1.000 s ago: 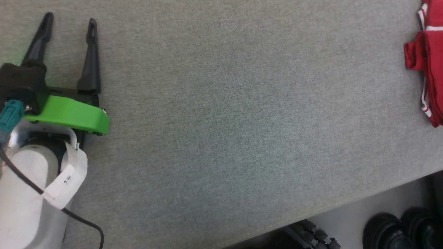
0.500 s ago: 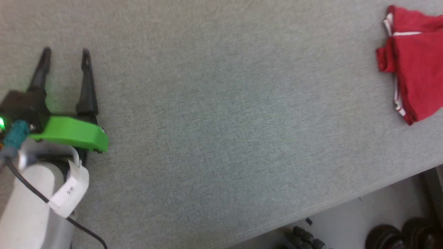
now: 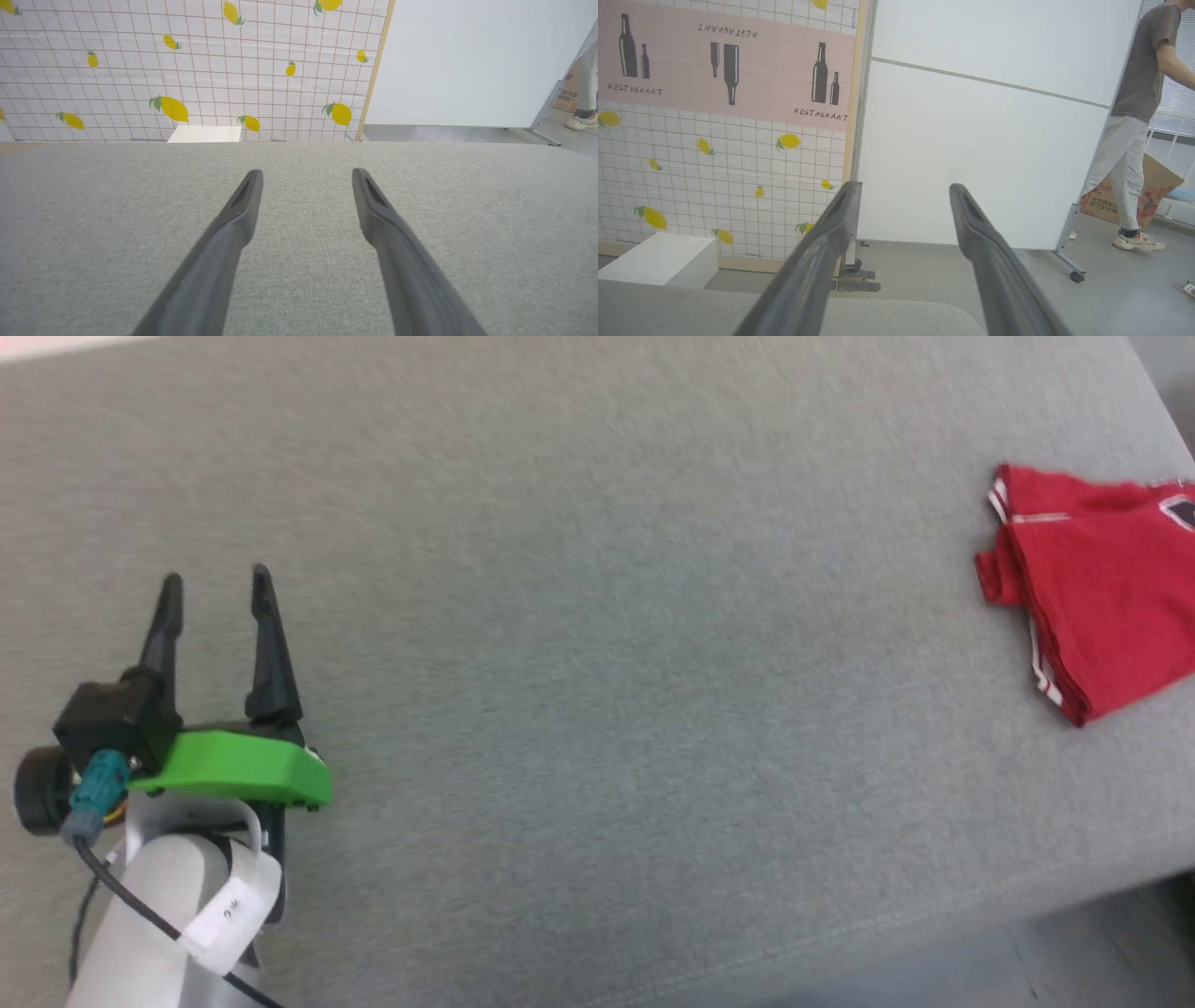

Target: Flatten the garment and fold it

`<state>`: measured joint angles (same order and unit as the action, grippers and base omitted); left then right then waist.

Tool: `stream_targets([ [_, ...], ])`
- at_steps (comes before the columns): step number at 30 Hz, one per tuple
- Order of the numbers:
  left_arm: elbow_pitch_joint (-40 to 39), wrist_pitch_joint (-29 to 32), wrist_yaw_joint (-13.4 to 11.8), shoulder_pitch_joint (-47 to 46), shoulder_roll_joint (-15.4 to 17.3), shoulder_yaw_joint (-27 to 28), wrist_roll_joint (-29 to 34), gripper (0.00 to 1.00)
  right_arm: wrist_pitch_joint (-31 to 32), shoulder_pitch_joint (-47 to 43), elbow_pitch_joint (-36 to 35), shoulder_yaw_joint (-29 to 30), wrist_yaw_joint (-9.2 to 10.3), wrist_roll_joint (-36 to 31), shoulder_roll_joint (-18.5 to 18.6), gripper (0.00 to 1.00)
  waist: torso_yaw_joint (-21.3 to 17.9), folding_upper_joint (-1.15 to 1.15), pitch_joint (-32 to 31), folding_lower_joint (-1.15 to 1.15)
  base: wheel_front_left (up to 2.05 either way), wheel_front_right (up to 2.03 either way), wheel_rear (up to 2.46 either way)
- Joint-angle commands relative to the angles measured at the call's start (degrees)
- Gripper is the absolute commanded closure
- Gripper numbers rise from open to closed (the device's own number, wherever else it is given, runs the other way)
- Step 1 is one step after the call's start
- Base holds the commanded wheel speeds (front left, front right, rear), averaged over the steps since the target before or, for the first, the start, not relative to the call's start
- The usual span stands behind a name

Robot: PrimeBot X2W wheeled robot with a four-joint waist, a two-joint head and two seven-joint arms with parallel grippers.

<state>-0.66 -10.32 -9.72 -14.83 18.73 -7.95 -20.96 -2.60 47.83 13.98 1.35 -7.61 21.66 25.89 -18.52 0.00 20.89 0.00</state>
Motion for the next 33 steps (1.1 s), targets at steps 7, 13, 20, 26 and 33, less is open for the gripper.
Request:
stream_targets([
  [7, 3.41, -2.56, 0.35, 2.11, -2.17, 0.05, -2.08, 0.0, -6.21, -11.26, -7.31, 0.84, 0.12, -0.8, -8.15, 0.0, 10.63, 0.0, -11.04, 0.0, 0.0, 0.0, 0.0],
  [13, 5.56, -3.59, 0.56, 3.5, -3.31, -0.21, -2.3, 0.0, -9.42, -20.08, -10.04, 3.06, 0.12, -2.73, -14.7, 0.0, 14.29, 0.0, -14.03, 0.0, 0.0, 0.0, 0.0],
  [20, 7.11, -4.24, 1.17, 4.78, -4.24, -0.28, -2.43, 0.0, -11.11, -30.15, -10.33, 4.25, 0.12, -5.59, -19.01, 0.0, 17.71, 0.0, -16.81, 0.0, 0.0, 0.0, 0.0],
  [26, 7.7, -4.5, 1.34, 6.46, -4.93, 0.24, -2.64, 0.0, -11.09, -36.44, -8.62, 4.28, 0.12, -6.29, -20.94, 0.0, 19.04, 0.0, -18.49, 0.0, 0.0, 0.0, 0.0],
  [33, 9.24, -4.37, 2.91, 7.53, -4.46, -0.74, -2.63, 0.0, -10.5, -40.64, -7.66, 5.03, 0.12, -7.7, -21.6, 0.0, 19.57, 0.0, -19.23, 0.0, 0.0, 0.0, 0.0],
])
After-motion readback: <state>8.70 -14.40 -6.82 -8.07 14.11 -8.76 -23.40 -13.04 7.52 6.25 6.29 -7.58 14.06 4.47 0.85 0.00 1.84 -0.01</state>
